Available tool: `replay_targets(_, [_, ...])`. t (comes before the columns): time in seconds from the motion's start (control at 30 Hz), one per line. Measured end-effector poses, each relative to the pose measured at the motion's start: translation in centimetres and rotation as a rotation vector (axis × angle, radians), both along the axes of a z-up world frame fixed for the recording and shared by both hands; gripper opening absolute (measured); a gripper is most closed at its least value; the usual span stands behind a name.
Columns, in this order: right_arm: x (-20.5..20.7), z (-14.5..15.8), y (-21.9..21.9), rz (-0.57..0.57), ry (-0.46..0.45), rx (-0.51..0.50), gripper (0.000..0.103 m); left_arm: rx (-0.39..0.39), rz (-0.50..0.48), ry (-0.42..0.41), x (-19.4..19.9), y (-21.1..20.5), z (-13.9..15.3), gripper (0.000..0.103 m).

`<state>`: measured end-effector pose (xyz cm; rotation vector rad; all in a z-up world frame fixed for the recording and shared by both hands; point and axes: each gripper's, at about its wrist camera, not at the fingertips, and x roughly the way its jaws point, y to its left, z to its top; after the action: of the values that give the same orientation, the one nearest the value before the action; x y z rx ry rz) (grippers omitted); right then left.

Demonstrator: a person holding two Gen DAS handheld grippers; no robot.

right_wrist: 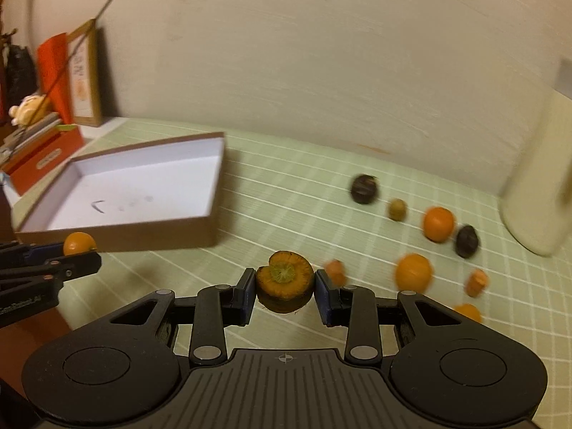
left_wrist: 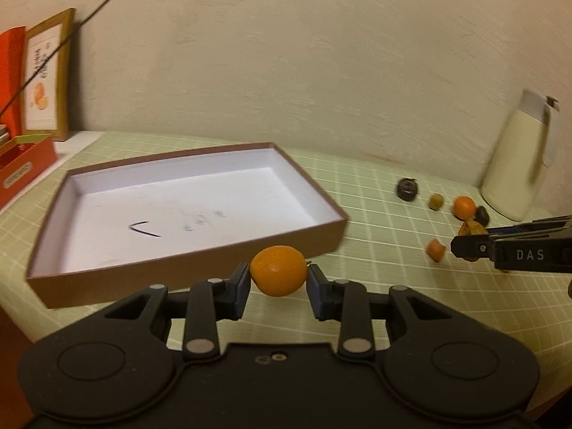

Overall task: Organize fruits
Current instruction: 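Carry both fruits over the box and open both tools to drop them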

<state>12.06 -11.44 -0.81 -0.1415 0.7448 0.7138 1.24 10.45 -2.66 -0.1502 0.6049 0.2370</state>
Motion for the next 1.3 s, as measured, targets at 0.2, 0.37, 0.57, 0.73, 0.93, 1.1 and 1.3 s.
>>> replay_targets(0.2, [-1.3,1.3,2.8,0.069,-0.031,0.058,0.035,0.009,0.061,-0.036,-0.8,2.1,1.2,0.025])
replay_targets(0.37, [-1.3,2.4,5.8,0.125,-0.083,0.097,0.035,0.02,0.147,-0.074,-1.0,5.0,2.4,0.025])
replay_targets(0.57, [-0.2,2.2,9.0,0.158,-0.087,0.11,0.035,0.021,0.247,-0.08,-1.1,9.0,2.4,0.025])
replay_targets(0.73, [0.9,1.7,10.8,0.165,-0.067,0.121,0.035,0.017,0.3,-0.073,-0.7,11.0,2.1,0.025])
replay_targets(0.93, [2.3,1.2,13.1,0.171,-0.054,0.133,0.035,0.015,0.327,-0.064,-0.5,11.7,1.8,0.025])
replay_targets(1.1, [3.4,0.1,14.6,0.171,-0.032,0.12,0.035,0.01,0.346,-0.045,0.0,12.9,1.2,0.025])
replay_targets(1.3, [4.3,-0.9,15.5,0.166,-0.011,0.117,0.035,0.005,0.378,-0.027,0.4,14.4,0.6,0.025])
